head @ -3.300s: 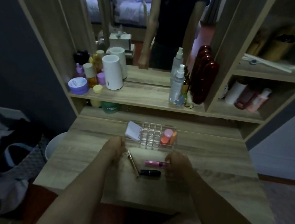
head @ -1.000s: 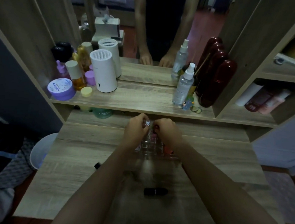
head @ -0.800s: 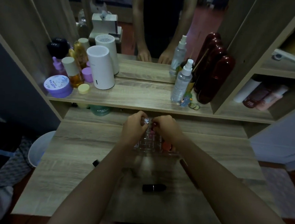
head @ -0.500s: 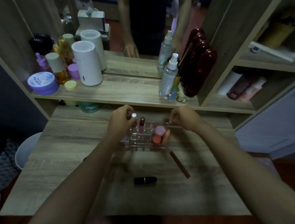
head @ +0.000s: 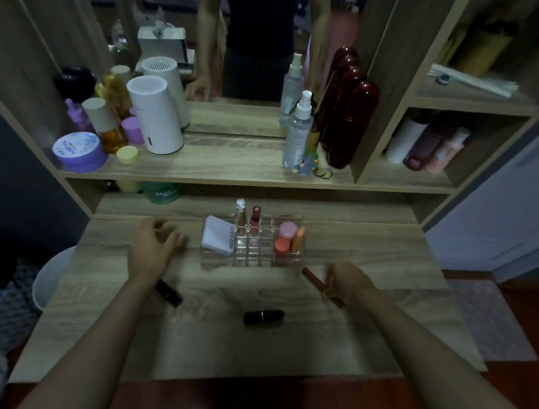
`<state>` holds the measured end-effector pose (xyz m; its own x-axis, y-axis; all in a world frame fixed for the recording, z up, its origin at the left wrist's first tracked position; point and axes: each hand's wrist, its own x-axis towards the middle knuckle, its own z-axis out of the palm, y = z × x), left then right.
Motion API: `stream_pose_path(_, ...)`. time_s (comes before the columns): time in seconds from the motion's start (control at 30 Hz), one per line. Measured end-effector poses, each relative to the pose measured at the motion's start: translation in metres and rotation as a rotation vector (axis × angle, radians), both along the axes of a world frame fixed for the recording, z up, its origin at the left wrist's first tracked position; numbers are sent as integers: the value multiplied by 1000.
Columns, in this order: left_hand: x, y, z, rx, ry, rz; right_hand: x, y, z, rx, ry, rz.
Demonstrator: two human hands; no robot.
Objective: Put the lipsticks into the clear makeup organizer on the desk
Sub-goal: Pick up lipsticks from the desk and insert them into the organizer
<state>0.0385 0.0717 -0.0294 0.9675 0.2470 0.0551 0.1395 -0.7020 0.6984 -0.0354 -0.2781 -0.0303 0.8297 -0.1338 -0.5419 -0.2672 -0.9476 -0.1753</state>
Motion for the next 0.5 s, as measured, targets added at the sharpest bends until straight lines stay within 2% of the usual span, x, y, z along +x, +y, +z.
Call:
stream_pose_path(0.17, -17, 18, -16, 77, 147, 91, 2, -4, 5, 82, -58, 46)
stream_pose_path(0.3, -29, 23, -23, 19, 282, 161, 2, -10, 18, 341, -187, 82)
stream_pose_path(0.5, -45, 20, -35, 8, 355, 115, 8, -7, 42, 557, -337, 148)
